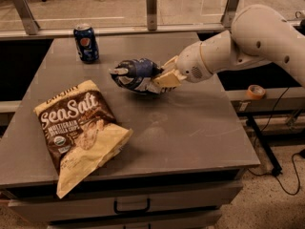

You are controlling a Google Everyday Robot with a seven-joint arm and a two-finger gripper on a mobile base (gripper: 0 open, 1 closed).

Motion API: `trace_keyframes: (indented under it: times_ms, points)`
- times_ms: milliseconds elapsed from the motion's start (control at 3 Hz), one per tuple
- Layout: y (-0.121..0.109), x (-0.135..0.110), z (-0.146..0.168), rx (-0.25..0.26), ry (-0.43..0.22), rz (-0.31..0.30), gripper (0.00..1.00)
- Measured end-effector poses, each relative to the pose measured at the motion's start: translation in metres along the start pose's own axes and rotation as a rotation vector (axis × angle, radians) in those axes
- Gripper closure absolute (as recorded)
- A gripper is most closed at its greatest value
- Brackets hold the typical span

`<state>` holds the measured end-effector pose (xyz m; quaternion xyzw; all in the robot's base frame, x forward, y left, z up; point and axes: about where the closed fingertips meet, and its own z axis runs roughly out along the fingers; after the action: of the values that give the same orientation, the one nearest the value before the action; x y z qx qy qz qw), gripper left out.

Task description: Move blue chip bag near brown chip bag

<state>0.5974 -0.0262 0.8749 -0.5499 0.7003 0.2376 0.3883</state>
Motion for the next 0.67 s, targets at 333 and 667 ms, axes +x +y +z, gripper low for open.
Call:
trace_keyframes:
  times_ms: [333, 667]
  points:
    - [0.019, -0.015, 0.012, -0.044, -0.050, 0.038, 0.82]
    - [0.036, -0.028, 0.019, -0.082, -0.071, 0.055, 0.59]
